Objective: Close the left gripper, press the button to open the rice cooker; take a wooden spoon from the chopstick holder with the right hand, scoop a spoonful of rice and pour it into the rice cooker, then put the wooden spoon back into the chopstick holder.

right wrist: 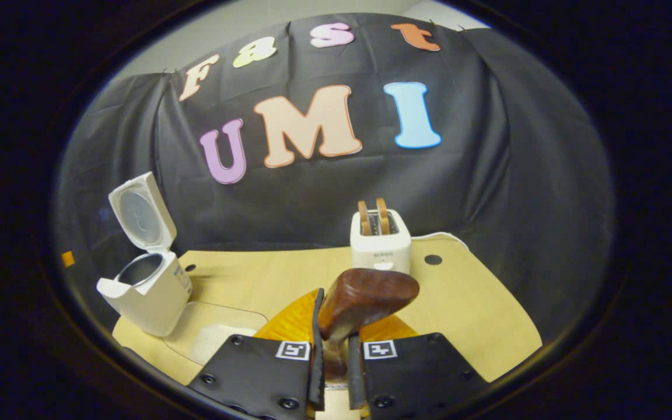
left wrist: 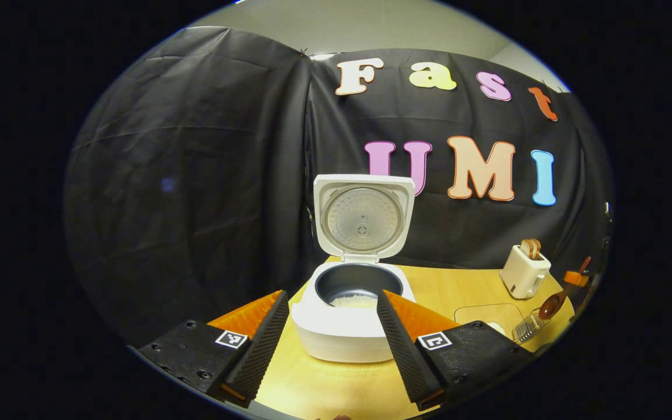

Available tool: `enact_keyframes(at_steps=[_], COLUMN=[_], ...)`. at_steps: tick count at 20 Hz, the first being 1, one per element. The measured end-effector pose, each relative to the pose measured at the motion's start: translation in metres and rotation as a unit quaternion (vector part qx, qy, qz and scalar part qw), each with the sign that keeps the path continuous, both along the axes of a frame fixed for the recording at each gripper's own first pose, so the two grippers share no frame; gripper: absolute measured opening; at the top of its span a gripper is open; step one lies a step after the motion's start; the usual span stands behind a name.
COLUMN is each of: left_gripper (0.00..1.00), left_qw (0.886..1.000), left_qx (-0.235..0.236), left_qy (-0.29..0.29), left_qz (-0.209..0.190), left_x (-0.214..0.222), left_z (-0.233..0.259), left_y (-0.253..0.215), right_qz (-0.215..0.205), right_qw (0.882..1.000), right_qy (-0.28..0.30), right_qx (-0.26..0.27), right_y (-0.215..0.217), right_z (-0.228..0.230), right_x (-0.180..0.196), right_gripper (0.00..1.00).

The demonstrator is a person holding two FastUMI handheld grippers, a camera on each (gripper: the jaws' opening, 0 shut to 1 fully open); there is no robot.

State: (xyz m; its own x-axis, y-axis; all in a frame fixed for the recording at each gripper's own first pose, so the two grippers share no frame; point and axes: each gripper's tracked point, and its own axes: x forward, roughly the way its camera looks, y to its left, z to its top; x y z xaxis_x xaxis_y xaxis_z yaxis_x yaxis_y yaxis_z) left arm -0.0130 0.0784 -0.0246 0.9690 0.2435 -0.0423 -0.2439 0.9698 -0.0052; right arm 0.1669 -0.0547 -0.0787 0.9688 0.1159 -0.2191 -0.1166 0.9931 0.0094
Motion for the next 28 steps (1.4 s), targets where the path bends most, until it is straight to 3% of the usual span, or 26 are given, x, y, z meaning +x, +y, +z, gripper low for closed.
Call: enact_keyframes(at_steps=[1, 2, 6, 11, 16, 17, 18, 22, 26, 28], left_gripper=[0.86, 0.90, 0.90, 0.90, 0.90, 0.86, 0.90, 0.90, 0.89, 0.90], left_qw=[1.000, 1.000, 1.000, 1.000, 1.000, 1.000, 1.000, 1.000, 1.000, 1.000], left_qx=[-0.004, -0.007, -0.009, 0.001, -0.003, -0.005, -0.009, -0.007, -0.012, -0.014], left_qy=[0.003, 0.005, 0.005, 0.008, 0.010, 0.008, 0.007, 0.012, 0.010, 0.010], left_qz=[0.000, 0.001, 0.003, 0.011, 0.018, 0.019, 0.019, 0.017, 0.008, 0.003], left_x=[0.001, 0.001, -0.001, -0.005, -0.006, -0.006, -0.006, -0.003, 0.003, 0.007], left_z=[-0.003, -0.005, -0.007, -0.006, -0.007, -0.008, -0.008, -0.011, -0.010, -0.011], left_y=[0.003, 0.005, 0.016, 0.033, 0.047, 0.049, 0.051, 0.057, 0.057, 0.057], right_qz=[0.013, 0.025, 0.081, 0.107, 0.106, 0.106, 0.106, 0.099, 0.097, 0.098], right_qw=[1.000, 1.000, 0.996, 0.993, 0.993, 0.992, 0.991, 0.985, 0.980, 0.981], right_qy=[-0.004, -0.007, -0.009, 0.020, 0.017, 0.021, 0.025, 0.040, 0.061, 0.075], right_qx=[0.003, 0.006, 0.029, 0.039, -0.046, -0.067, -0.083, -0.134, -0.162, -0.151], right_y=[0.011, 0.022, 0.077, 0.132, 0.167, 0.171, 0.175, 0.181, 0.184, 0.191], right_z=[0.010, 0.018, 0.036, 0.011, -0.031, -0.042, -0.053, -0.089, -0.121, -0.133], right_x=[-0.001, -0.002, -0.006, 0.006, 0.015, 0.016, 0.016, 0.018, 0.018, 0.016], right_gripper=[0.18, 0.18, 0.18, 0.18, 0.19, 0.19, 0.19, 0.19, 0.18, 0.19])
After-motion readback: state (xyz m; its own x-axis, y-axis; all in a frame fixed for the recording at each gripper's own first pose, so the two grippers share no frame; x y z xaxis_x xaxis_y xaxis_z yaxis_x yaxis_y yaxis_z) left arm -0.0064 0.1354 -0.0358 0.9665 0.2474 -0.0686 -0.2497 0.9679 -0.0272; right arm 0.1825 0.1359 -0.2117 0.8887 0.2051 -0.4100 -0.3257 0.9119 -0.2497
